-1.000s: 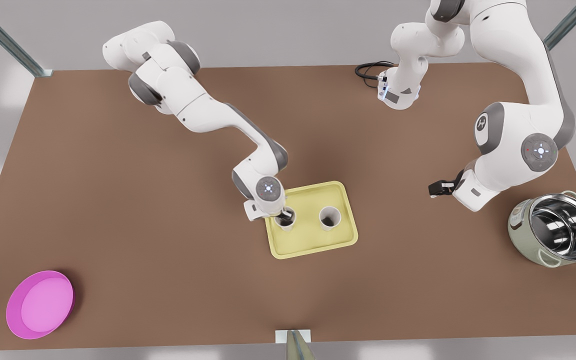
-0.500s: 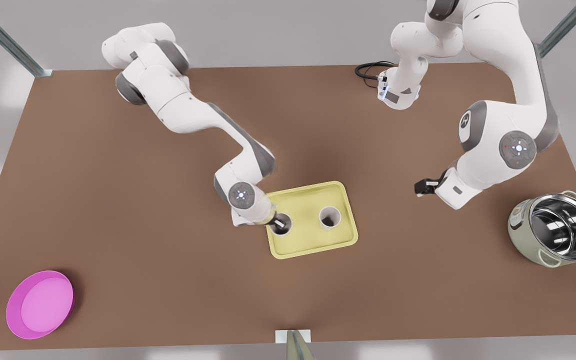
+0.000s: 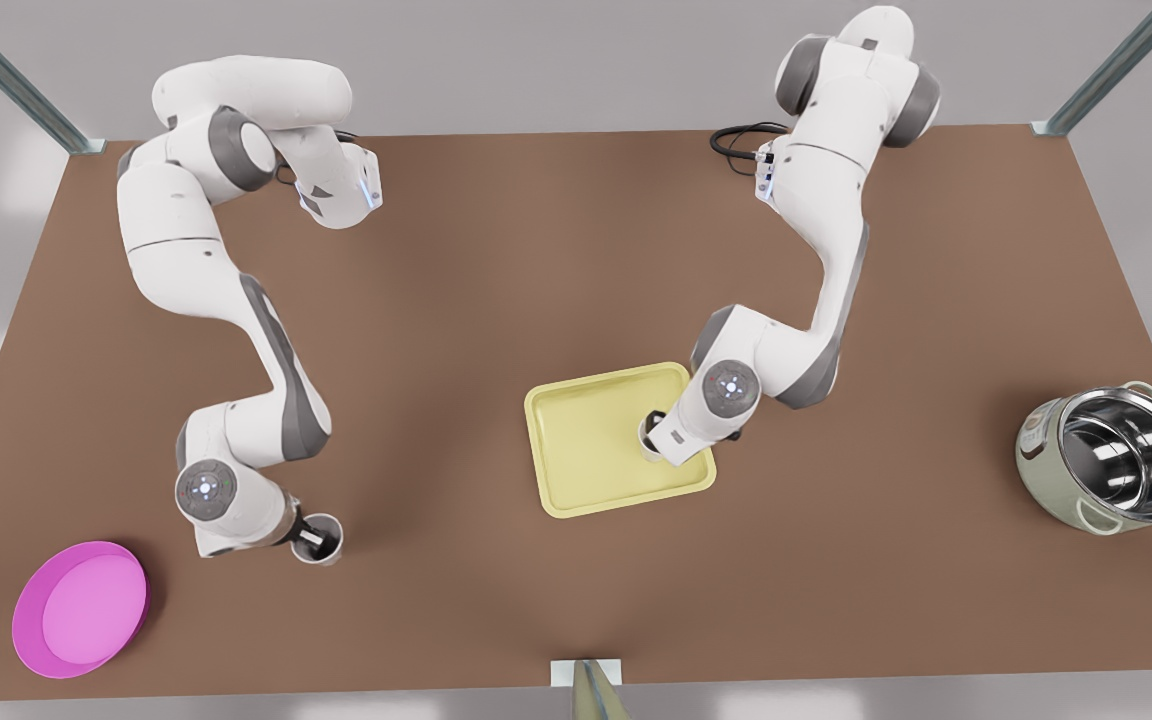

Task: Use the left arm to pick up the white IKEA cup from the tray and place it on the middle-left position; use the right arm to pick up the white IKEA cup from the tray and place it on the middle-right position

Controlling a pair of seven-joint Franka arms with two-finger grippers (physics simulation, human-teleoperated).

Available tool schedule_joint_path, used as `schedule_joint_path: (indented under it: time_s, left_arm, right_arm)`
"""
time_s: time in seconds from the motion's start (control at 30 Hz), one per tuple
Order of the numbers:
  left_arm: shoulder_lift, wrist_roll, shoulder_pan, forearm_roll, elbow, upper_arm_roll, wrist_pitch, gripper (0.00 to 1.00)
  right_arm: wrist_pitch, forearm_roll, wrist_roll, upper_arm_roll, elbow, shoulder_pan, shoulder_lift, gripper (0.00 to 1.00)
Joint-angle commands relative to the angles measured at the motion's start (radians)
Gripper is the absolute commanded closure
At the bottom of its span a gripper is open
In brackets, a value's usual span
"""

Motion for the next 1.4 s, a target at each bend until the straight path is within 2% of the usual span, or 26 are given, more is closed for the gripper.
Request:
schedule_joint_path:
  time_s: [0.0,0.13,0.17,0.2,0.23,0.3,0.33,0.37,0.43,0.57,0.67,0.73,0.8,0.93,0.97,1.17,1.27,1.3,1.33,1.37]
  left_arm:
    - [0.010,-0.220,-0.001,-0.004,-0.057,0.000,0.164,0.00]
    - [0.029,-0.222,-0.002,-0.041,-0.069,-0.002,0.172,0.00]
    - [0.030,-0.222,-0.002,-0.050,-0.069,-0.002,0.184,0.00]
    - [0.044,-0.222,-0.004,-0.050,-0.069,-0.002,0.196,0.00]
    - [0.059,-0.222,-0.004,-0.050,-0.066,-0.002,0.216,0.00]
    - [0.076,-0.222,-0.010,-0.056,-0.063,-0.002,0.239,0.00]
    - [0.076,-0.222,-0.013,-0.056,-0.063,-0.002,0.239,0.03]
    - [0.075,-0.222,-0.012,-0.056,-0.063,-0.002,0.239,0.15]
    - [0.073,-0.215,-0.007,-0.056,-0.056,0.000,0.230,0.56]
    - [0.067,-0.215,-0.001,-0.056,-0.053,0.002,0.221,1.00]
    - [0.067,-0.228,-0.004,-0.052,-0.053,0.003,0.210,1.00]
    - [0.052,-0.231,-0.004,-0.041,-0.051,0.008,0.170,1.00]
    - [0.024,-0.231,-0.001,-0.020,0.016,0.015,0.028,1.00]
    - [-0.010,-0.102,0.011,-0.023,0.027,0.141,-0.008,1.00]
    - [-0.008,-0.024,0.030,-0.026,0.026,0.167,-0.008,1.00]
    - [0.007,0.331,0.228,-0.029,0.023,0.166,0.018,1.00]
    - [0.036,0.377,0.245,-0.032,0.018,0.164,0.106,1.00]
    - [0.053,0.406,0.248,-0.050,0.013,0.164,0.152,1.00]
    - [0.055,0.489,0.281,-0.154,0.012,0.163,0.152,1.00]
    - [0.061,0.515,0.286,-0.176,0.012,0.163,0.152,1.00]
  right_arm:
    - [0.043,-0.024,-0.665,0.001,-0.005,-0.001,0.003,0.86]
    - [0.042,-0.022,-0.656,0.001,-0.008,-0.001,0.009,0.83]
    - [0.042,-0.022,-0.654,0.001,-0.008,-0.001,0.009,0.76]
    - [0.042,-0.022,-0.654,0.001,-0.006,-0.001,0.009,0.17]
    - [0.042,-0.022,-0.654,0.001,-0.006,0.000,0.009,0.04]
    - [0.042,-0.022,-0.654,0.001,-0.006,-0.001,0.009,0.03]
    - [0.042,-0.022,-0.654,0.001,-0.008,-0.001,0.009,0.03]
    - [0.042,-0.022,-0.654,0.001,-0.006,0.000,0.009,0.03]
    - [0.042,-0.022,-0.654,0.001,-0.006,-0.001,0.009,0.03]
    - [0.040,-0.022,-0.654,0.001,-0.006,0.000,0.009,0.03]
    - [0.013,-0.021,-0.651,0.007,-0.003,0.002,-0.008,0.02]
    - [-0.140,0.047,-0.651,0.011,0.006,0.003,-0.080,0.03]
    - [-0.266,0.059,-0.653,0.014,0.007,0.003,-0.148,0.02]
    - [-0.355,0.102,-0.653,0.009,0.007,-0.003,-0.209,0.00]
    - [-0.394,0.110,-0.654,0.007,0.007,-0.024,-0.235,0.00]
    - [-0.519,0.153,-0.653,0.004,0.007,-0.054,-0.410,0.00]
    - [-0.538,0.168,-0.659,0.004,0.006,-0.063,-0.454,0.00]
    - [-0.536,0.171,-0.656,-0.054,-0.019,-0.011,-0.511,0.00]
    - [-0.526,0.235,-0.656,-0.265,-0.075,0.158,-0.576,0.00]
    - [-0.472,0.309,-0.665,-0.353,-0.184,0.201,-0.640,0.00]
